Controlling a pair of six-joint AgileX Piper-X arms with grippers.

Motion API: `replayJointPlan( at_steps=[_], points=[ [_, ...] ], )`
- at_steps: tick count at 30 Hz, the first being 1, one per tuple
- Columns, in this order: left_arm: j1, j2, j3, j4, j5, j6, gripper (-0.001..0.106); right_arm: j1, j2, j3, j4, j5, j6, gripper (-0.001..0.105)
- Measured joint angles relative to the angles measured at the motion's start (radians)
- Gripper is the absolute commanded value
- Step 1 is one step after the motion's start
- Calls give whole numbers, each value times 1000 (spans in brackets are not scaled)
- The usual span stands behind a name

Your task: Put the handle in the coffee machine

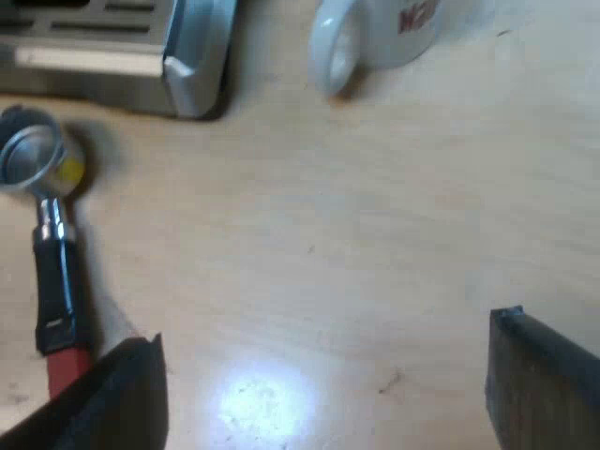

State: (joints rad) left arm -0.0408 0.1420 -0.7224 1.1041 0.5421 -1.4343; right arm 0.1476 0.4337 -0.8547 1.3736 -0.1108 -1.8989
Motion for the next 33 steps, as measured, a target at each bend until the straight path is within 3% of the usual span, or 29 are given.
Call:
replayJointPlan(
  at_steps=[7, 9, 14, 23, 29, 30, 33],
  points=[
    [0, 40, -8, 2, 62, 36, 62, 84, 81, 0, 3, 0, 0, 71],
    [-11, 64, -12, 19, 90, 50, 62, 131, 122, 0, -3, 7, 32, 71],
    [-108, 192, -13, 100, 128, 153, 62, 271, 258, -3, -68, 42, 117, 71],
    [-264, 270, -13, 106, 138, 191, 62, 456, 403, -3, -168, 118, 250, 71],
    [-336, 309, -13, 105, 138, 212, 62, 525, 452, -3, -184, 135, 297, 71],
    [-393, 347, -13, 105, 139, 236, 62, 531, 458, -3, -187, 135, 306, 71],
    [-442, 385, -13, 105, 139, 245, 62, 595, 511, -3, -210, 140, 369, 71]
  ],
)
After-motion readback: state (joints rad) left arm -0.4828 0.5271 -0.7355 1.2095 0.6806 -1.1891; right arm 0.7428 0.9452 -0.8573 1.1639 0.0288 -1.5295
